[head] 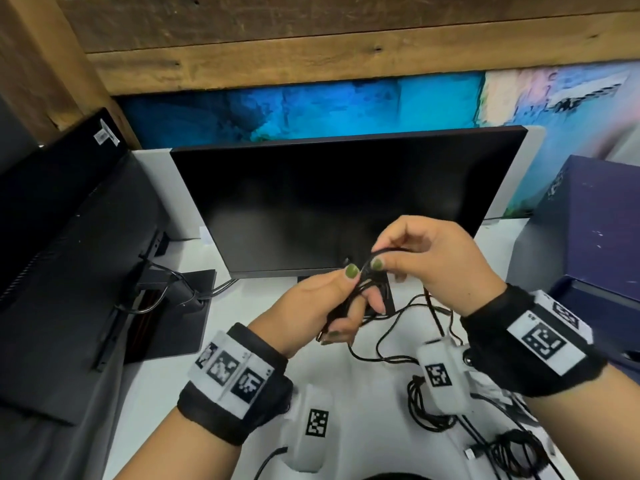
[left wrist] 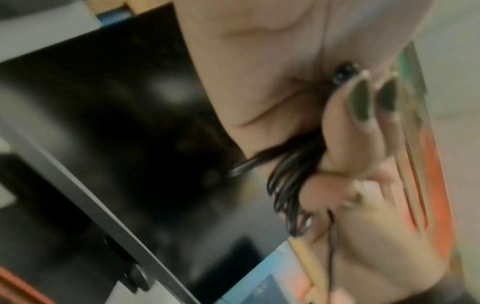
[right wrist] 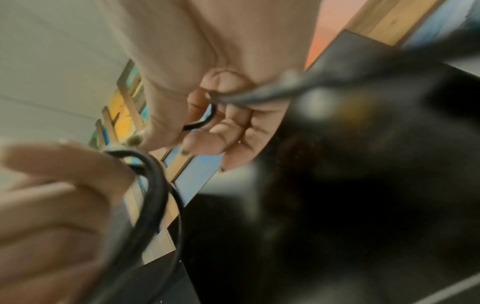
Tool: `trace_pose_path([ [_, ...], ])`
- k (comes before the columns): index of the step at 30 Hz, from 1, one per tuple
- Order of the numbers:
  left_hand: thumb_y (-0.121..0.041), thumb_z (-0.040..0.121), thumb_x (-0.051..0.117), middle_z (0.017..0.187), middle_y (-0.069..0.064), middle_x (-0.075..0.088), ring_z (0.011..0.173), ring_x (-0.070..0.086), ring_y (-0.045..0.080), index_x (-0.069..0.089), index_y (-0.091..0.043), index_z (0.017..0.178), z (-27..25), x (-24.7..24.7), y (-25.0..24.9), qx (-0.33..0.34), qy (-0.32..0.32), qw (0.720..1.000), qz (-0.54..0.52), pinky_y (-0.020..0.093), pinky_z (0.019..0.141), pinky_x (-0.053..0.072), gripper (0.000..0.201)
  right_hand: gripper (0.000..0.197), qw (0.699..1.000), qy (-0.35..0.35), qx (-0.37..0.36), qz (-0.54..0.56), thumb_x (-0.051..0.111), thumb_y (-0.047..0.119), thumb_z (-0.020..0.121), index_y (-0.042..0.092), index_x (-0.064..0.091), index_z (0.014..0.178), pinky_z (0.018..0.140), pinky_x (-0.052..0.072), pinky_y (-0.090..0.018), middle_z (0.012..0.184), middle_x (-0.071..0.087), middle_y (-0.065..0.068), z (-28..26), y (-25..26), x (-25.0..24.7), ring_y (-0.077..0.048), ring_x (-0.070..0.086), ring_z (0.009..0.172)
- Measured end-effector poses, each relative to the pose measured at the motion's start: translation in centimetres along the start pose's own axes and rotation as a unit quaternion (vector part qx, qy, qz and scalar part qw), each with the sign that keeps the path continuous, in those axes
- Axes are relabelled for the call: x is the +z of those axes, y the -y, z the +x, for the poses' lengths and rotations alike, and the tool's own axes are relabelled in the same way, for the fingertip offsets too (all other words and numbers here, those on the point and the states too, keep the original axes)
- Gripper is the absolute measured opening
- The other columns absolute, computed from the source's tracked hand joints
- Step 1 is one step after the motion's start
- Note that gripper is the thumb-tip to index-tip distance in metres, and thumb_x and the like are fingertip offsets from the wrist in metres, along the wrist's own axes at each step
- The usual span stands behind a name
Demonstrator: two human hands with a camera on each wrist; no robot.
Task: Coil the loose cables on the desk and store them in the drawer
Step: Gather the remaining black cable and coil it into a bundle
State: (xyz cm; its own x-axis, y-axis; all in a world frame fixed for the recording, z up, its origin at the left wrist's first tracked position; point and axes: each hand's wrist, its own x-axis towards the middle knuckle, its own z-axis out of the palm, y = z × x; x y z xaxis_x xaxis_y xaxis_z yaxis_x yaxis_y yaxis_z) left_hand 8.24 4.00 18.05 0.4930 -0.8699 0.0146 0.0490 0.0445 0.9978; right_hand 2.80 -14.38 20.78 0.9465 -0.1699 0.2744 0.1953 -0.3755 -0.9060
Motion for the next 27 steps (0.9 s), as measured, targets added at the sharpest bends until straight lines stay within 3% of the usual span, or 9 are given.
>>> trace_pose_path([
  [3,-0.038,0.097,0.046,0.045,-0.009,0.040,0.035,0.028,0.010,0.065,-0.011,0.087,0.0,0.0,-0.9,0.037,0.091,0.989,-0.108,0.034,0.050,0.031,0.034,0.020,0.998,-0.038,0.019,0.040,0.063,0.001,0.084,0.016,0.075,0.085,0.071,0.057,-0.028,0.078,0.073,-0.003,-0.2,-0.7,1.1,-0.021,0.068,0.069],
  [6,-0.036,0.095,0.050,0.046,-0.005,0.052,0.035,0.034,0.014,0.059,-0.009,0.082,0.2,0.0,-1.5,0.090,0.082,0.975,-0.184,0.036,0.052,0.037,0.031,0.021,0.998,0.008,0.057,0.028,0.063,0.010,0.086,0.024,0.069,0.071,0.066,0.053,-0.029,0.069,0.070,-0.003,-0.7,-1.1,3.2,-0.003,0.063,0.067],
  [9,-0.036,0.094,0.048,0.067,0.011,0.070,0.056,0.056,0.034,0.047,-0.010,0.081,0.5,0.3,-2.2,0.102,0.005,0.974,-0.204,0.057,0.065,0.039,0.029,0.026,0.988,0.080,0.129,0.015,0.056,0.004,0.091,0.021,0.066,0.075,0.053,0.047,-0.016,0.056,0.064,0.007,-1.5,-1.6,5.0,0.002,0.059,0.050],
  [11,-0.035,0.094,0.039,0.095,0.020,0.073,0.083,0.070,0.035,0.043,-0.010,0.081,0.7,-0.1,-2.7,0.112,-0.075,0.969,-0.208,0.049,0.079,0.051,0.029,0.015,0.977,0.144,0.160,0.000,0.055,0.009,0.093,0.017,0.067,0.091,0.054,0.051,-0.022,0.064,0.066,0.001,-2.5,-2.3,5.8,-0.013,0.063,0.052],
  [13,-0.030,0.098,0.033,0.112,0.023,0.067,0.106,0.066,0.032,0.042,-0.009,0.080,1.0,-0.7,-2.8,0.133,-0.132,0.968,-0.168,0.042,0.099,0.046,0.029,0.012,0.963,0.200,0.171,-0.059,0.054,0.018,0.093,0.022,0.065,0.095,0.062,0.054,-0.027,0.061,0.064,0.000,-3.4,-3.0,6.2,-0.019,0.064,0.053],
  [17,-0.021,0.104,0.028,0.118,0.006,0.068,0.112,0.064,0.017,0.044,-0.009,0.082,1.6,-1.5,-1.4,0.108,-0.228,0.968,-0.004,0.035,0.108,0.035,0.030,0.008,0.941,0.262,0.140,-0.164,0.056,0.033,0.092,0.032,0.060,0.099,0.061,0.049,-0.030,0.055,0.048,0.007,-4.1,-2.9,5.9,-0.005,0.049,0.047],
  [22,-0.030,0.104,0.031,0.100,-0.009,0.074,0.095,0.067,-0.002,0.053,-0.015,0.094,1.9,-1.7,0.3,0.026,-0.237,0.948,0.211,0.026,0.090,0.044,0.028,0.014,0.937,0.241,0.049,-0.246,0.056,0.033,0.092,0.039,0.061,0.103,0.060,0.035,-0.013,0.064,0.050,0.031,-3.3,-1.2,4.4,0.010,0.048,0.063],
  [25,-0.031,0.102,0.035,0.062,-0.013,0.068,0.062,0.058,-0.013,0.049,-0.018,0.079,1.8,-1.5,0.4,-0.039,-0.189,0.907,0.374,0.008,0.068,0.041,0.030,0.016,0.934,0.194,-0.008,-0.300,0.055,0.043,0.089,0.036,0.068,0.095,0.063,0.038,-0.018,0.069,0.057,0.020,-2.5,-0.3,3.1,0.001,0.051,0.068],
  [27,-0.037,0.102,0.032,0.054,0.000,0.064,0.058,0.055,-0.002,0.048,-0.016,0.075,1.5,-1.3,0.4,-0.052,-0.159,0.904,0.393,0.017,0.065,0.038,0.037,0.014,0.942,0.159,-0.044,-0.293,0.059,0.042,0.086,0.035,0.069,0.092,0.063,0.041,-0.019,0.071,0.061,0.016,-2.2,0.2,2.4,-0.005,0.054,0.072],
])
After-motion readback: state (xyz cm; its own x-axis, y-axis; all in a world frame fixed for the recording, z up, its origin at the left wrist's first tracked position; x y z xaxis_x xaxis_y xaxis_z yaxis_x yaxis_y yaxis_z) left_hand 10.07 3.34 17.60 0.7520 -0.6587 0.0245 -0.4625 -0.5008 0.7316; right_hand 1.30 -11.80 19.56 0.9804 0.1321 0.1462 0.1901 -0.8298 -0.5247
